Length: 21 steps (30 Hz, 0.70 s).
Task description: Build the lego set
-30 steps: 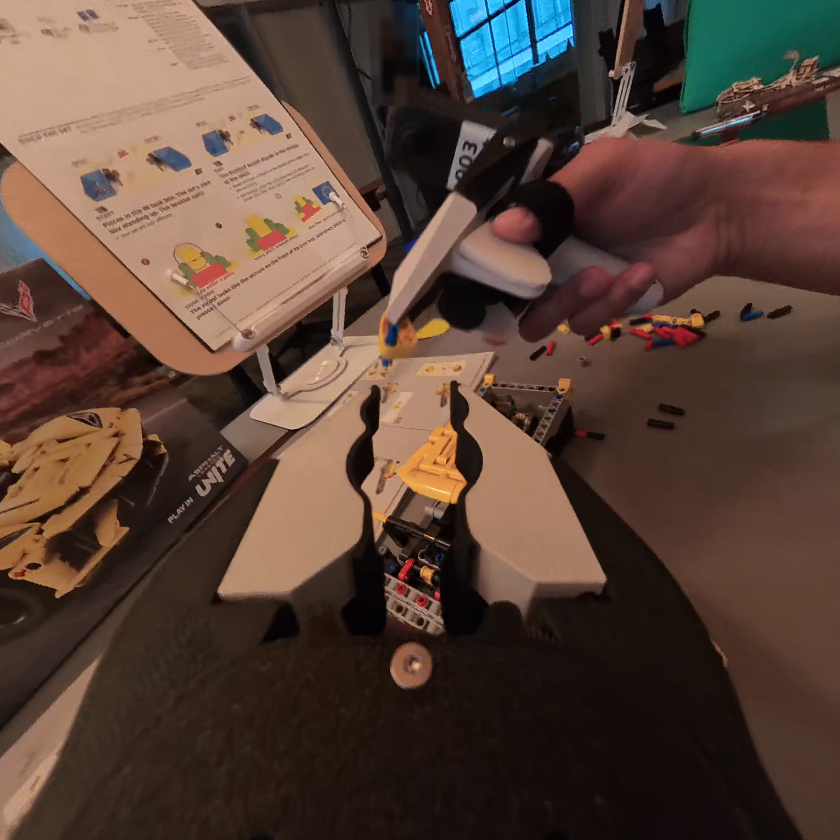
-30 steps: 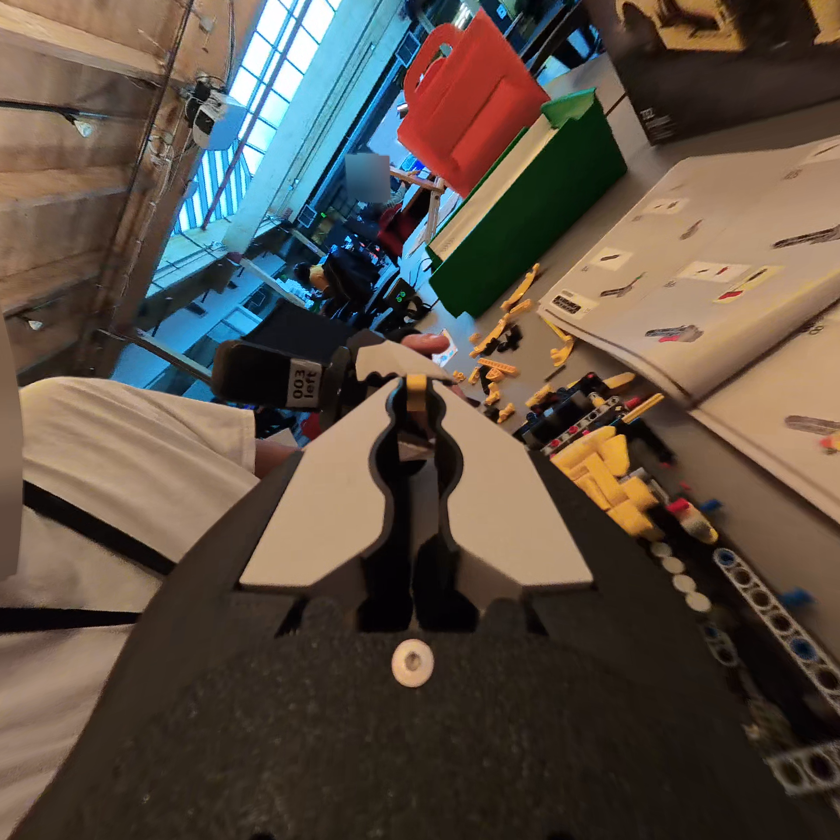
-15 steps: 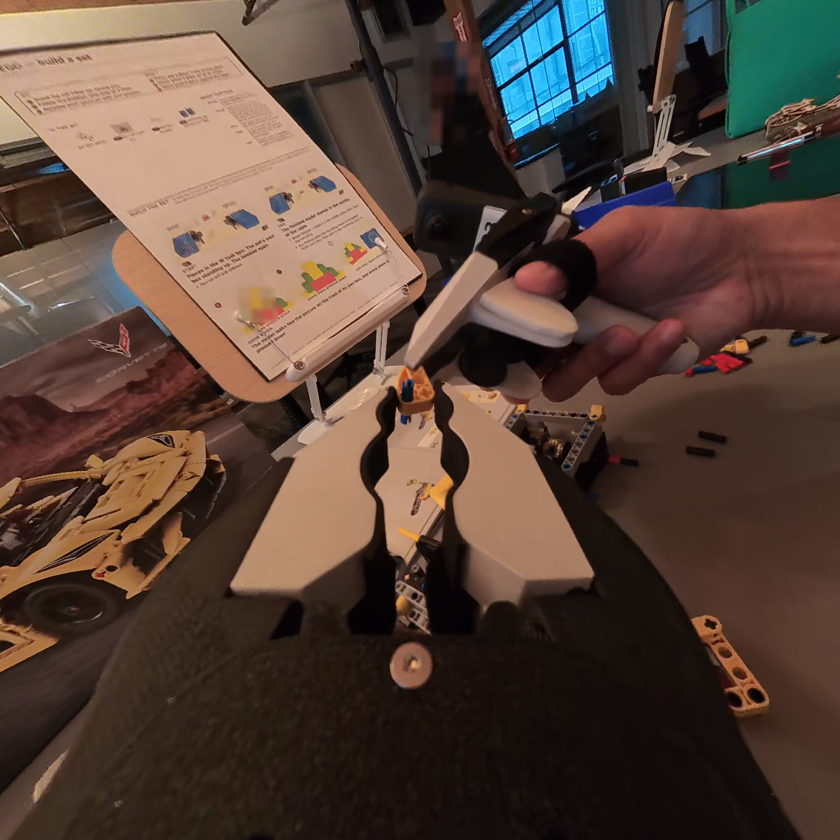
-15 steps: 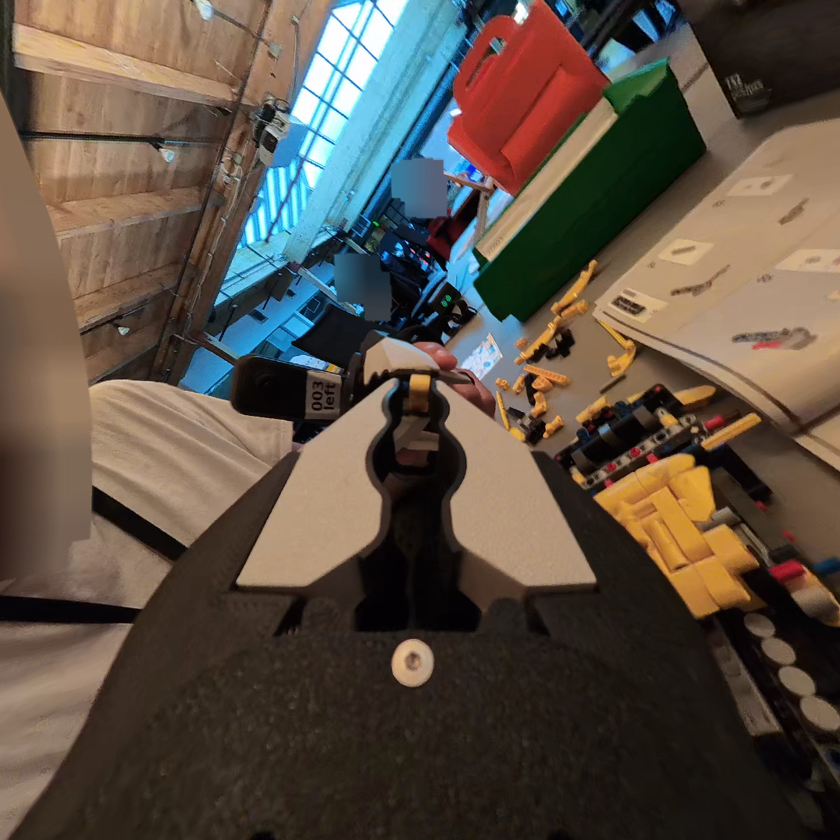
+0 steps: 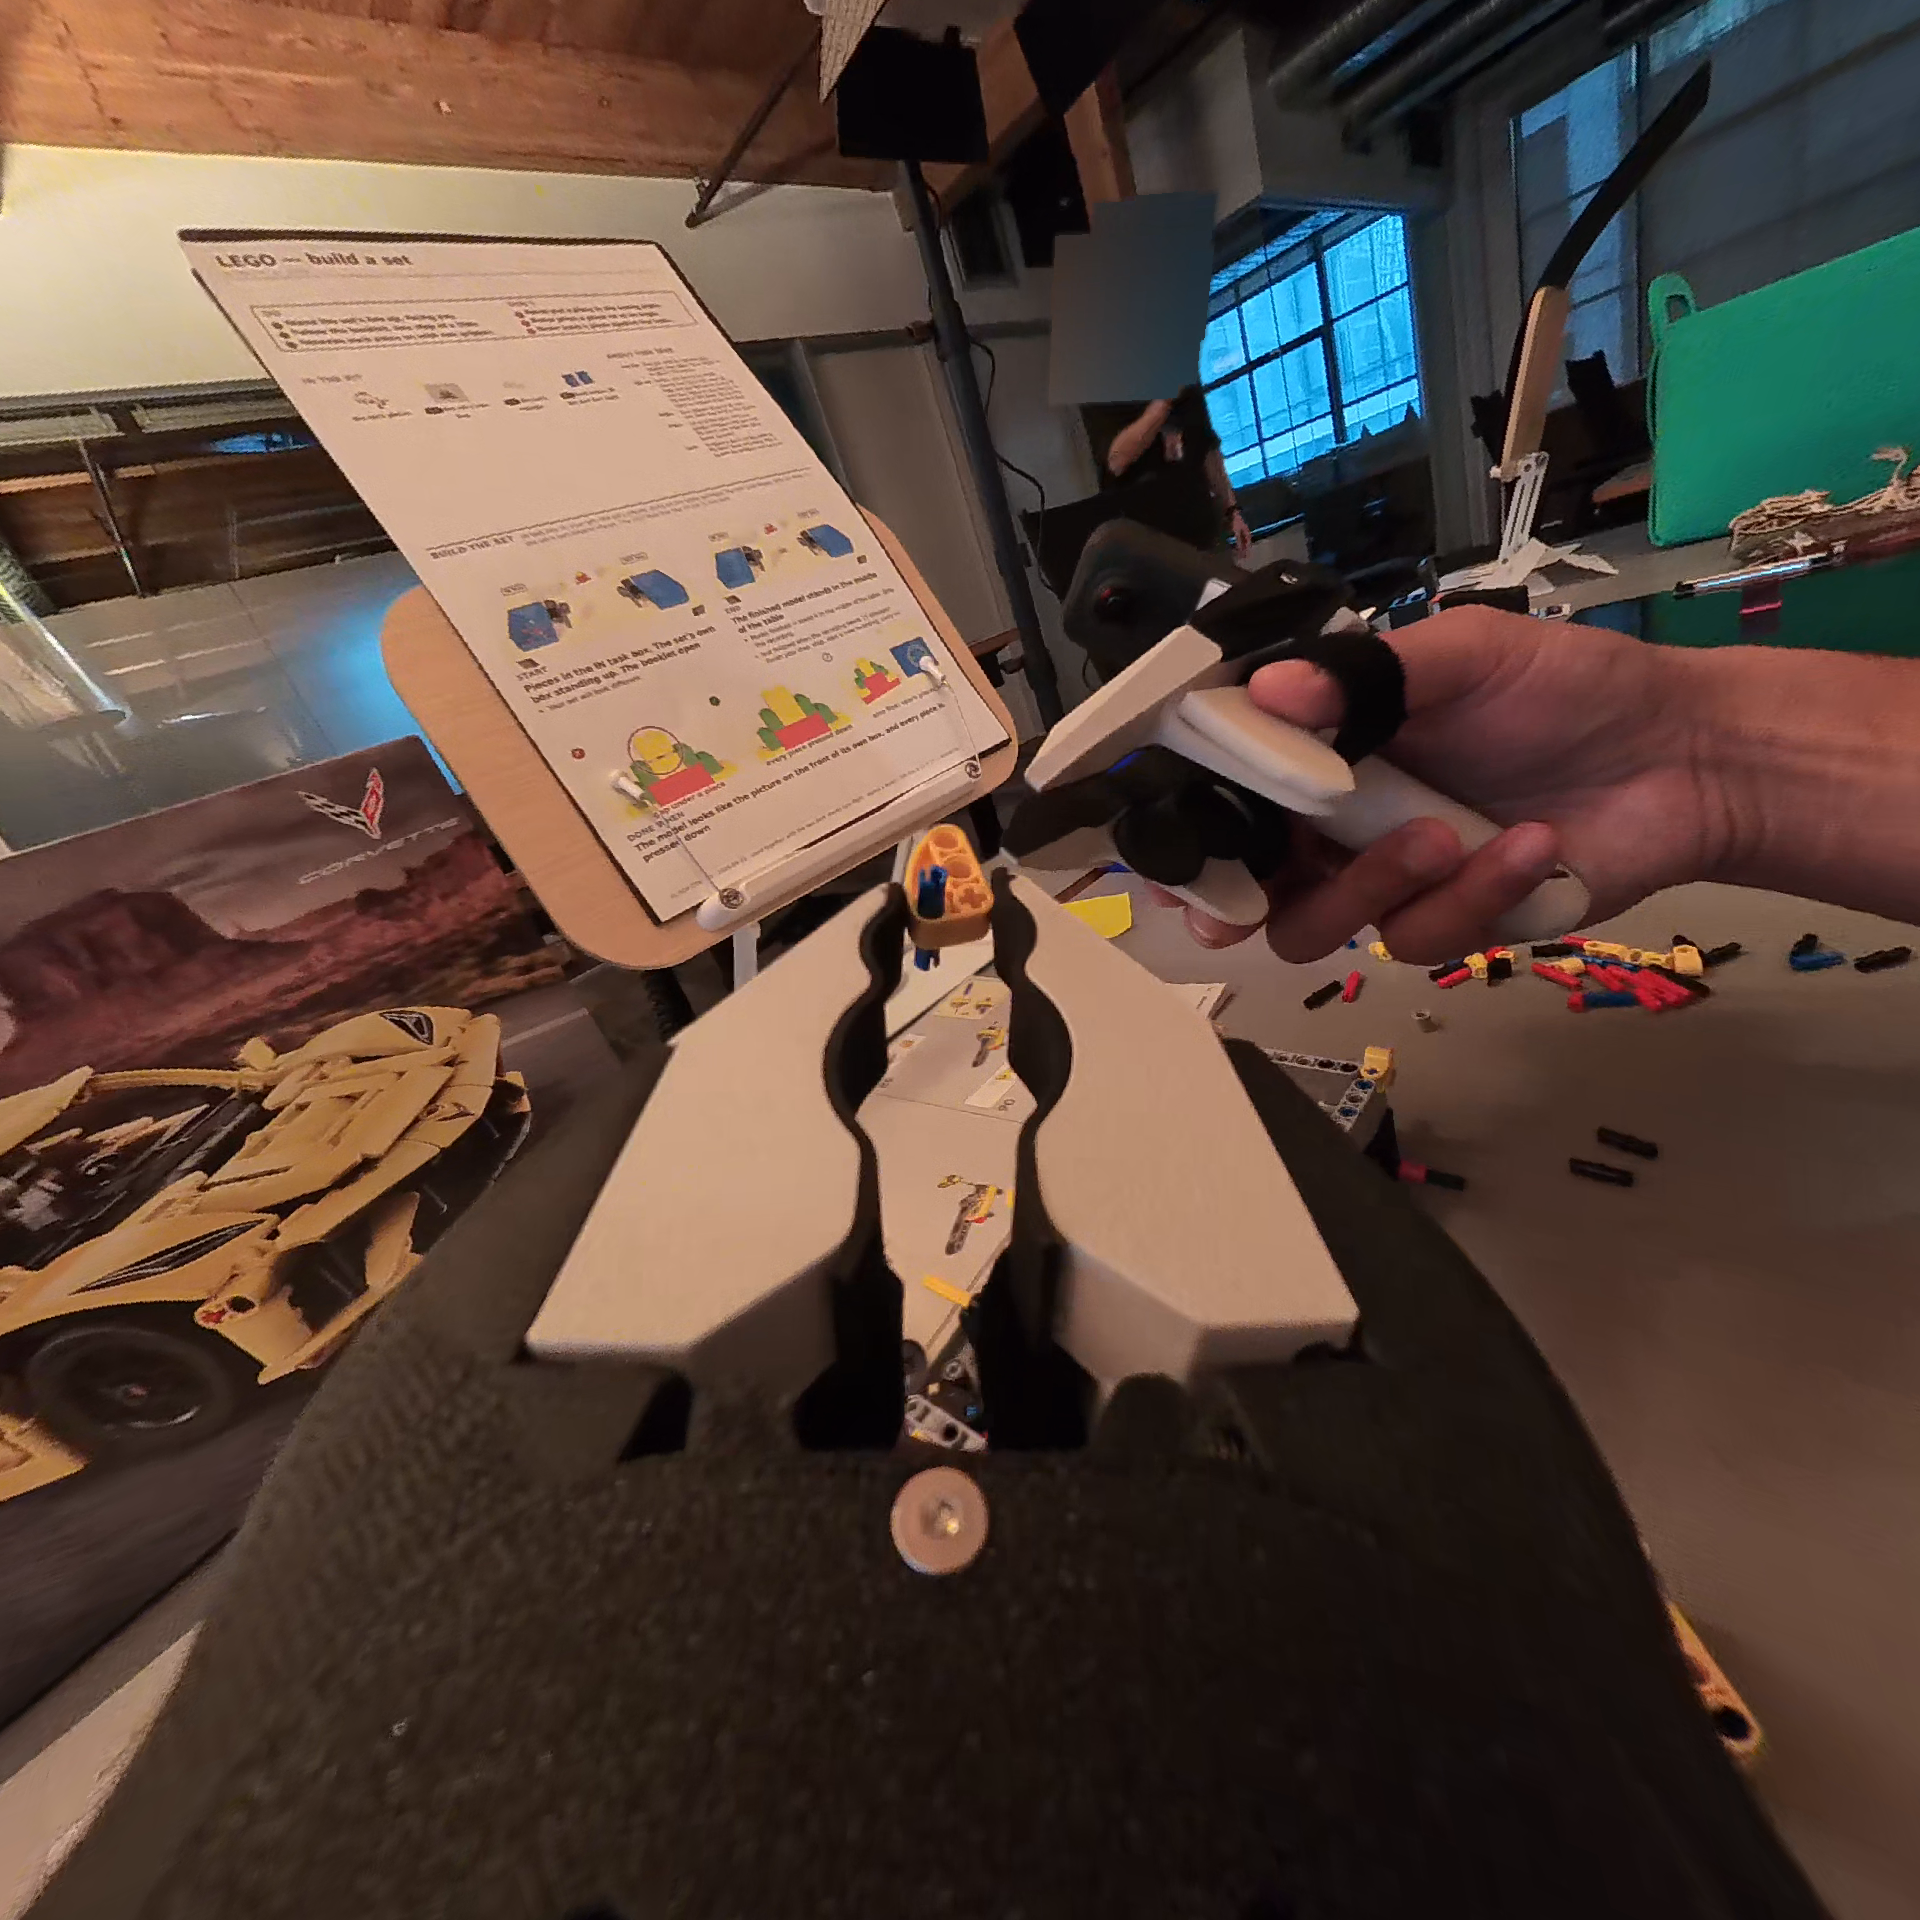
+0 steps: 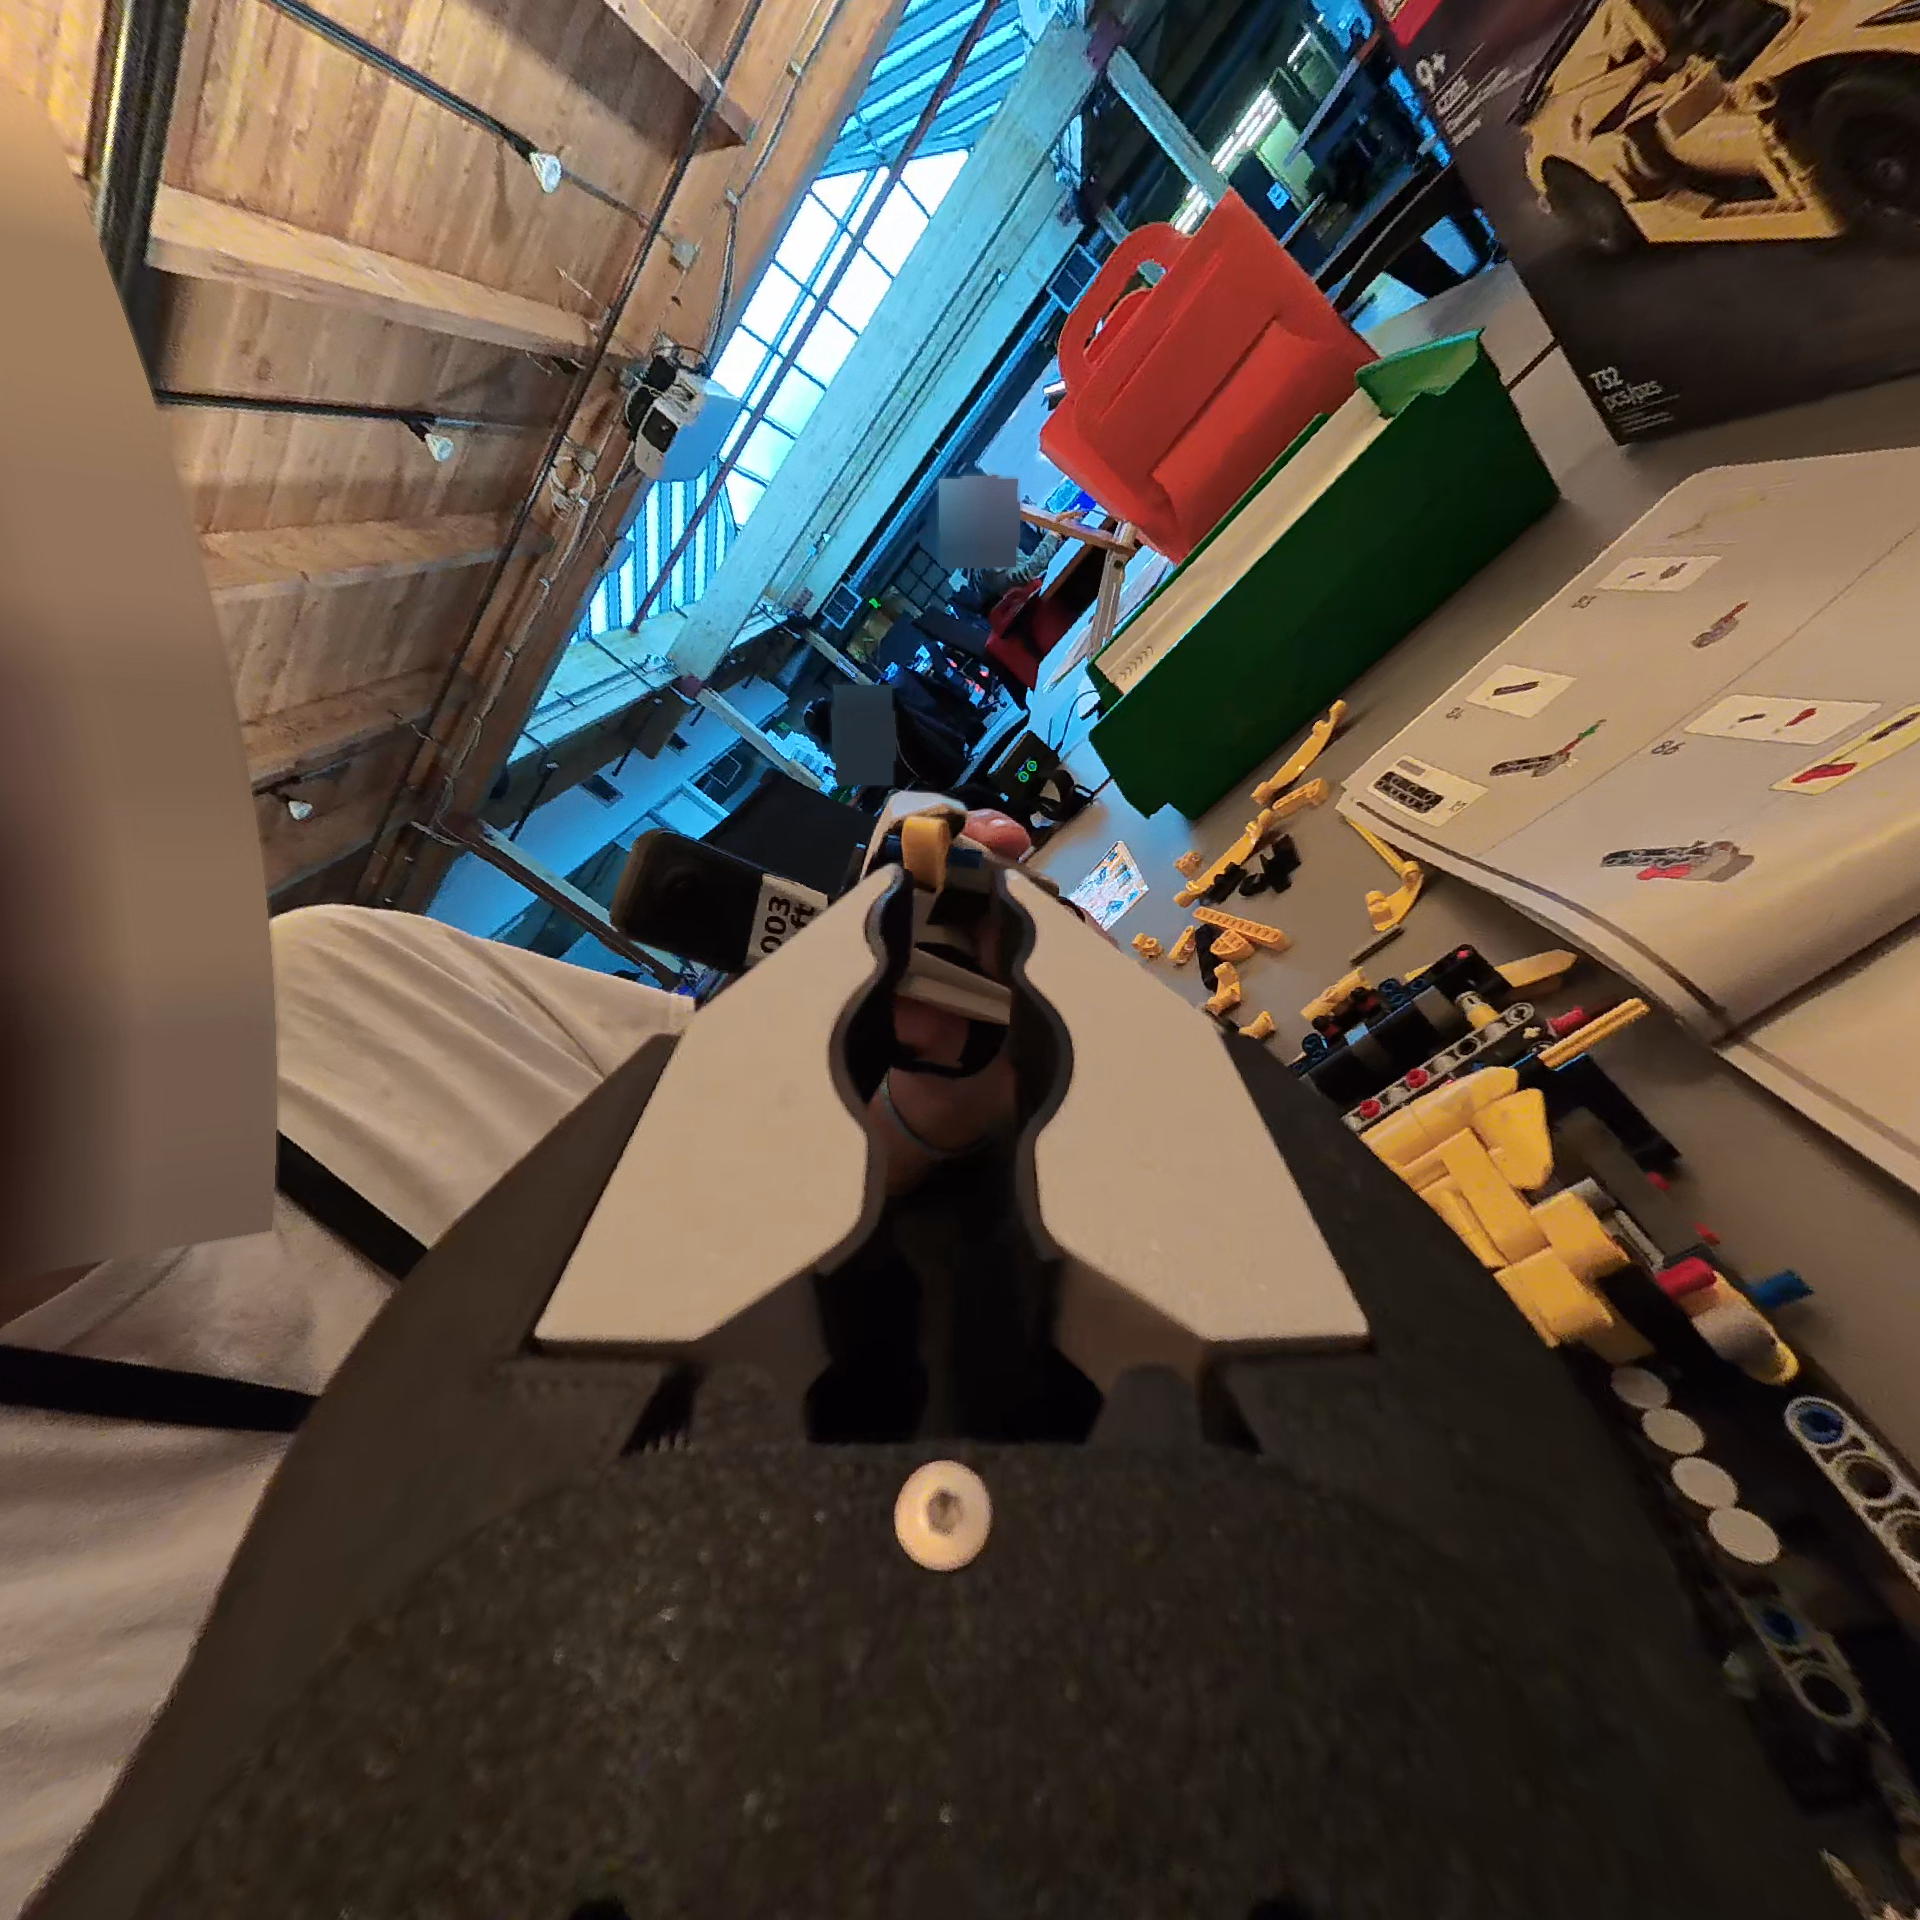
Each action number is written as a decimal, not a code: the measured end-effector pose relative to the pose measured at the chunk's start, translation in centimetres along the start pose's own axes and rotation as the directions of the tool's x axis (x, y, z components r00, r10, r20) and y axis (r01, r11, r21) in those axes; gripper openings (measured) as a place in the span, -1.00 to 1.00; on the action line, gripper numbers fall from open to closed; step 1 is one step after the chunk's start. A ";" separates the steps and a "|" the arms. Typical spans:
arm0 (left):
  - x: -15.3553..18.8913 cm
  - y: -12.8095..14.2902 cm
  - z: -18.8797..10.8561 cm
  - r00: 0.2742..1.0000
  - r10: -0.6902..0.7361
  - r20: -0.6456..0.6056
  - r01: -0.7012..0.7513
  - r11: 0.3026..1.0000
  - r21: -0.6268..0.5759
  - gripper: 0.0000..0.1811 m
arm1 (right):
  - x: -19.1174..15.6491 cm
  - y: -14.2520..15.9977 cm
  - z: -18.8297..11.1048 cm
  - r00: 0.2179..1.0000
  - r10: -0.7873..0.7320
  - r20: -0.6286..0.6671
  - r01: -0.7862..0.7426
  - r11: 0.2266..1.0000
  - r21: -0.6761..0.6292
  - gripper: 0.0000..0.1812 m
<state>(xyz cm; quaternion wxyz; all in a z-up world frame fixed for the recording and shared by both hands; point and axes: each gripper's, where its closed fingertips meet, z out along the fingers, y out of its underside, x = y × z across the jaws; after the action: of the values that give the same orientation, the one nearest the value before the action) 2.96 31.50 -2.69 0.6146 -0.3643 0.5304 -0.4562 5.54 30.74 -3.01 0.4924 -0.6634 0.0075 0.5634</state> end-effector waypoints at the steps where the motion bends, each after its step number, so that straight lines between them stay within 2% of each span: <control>1: -0.1 0.0 0.0 1.000 0.001 0.005 -0.001 1.000 0.004 -0.82 | 0.0 0.0 0.0 1.000 -0.001 0.000 0.001 1.000 0.001 -0.86; 21: -0.3 0.3 0.1 1.000 -0.009 0.012 0.009 1.000 -0.011 -0.82 | -0.2 0.4 0.2 0.999 -0.036 -0.022 0.035 0.999 -0.025 -0.89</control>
<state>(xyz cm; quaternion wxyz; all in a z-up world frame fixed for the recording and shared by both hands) 3.06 31.84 -2.87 0.6137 -0.3730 0.5275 -0.4538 5.11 30.53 -3.08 0.4939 -0.6759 -0.0056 0.5470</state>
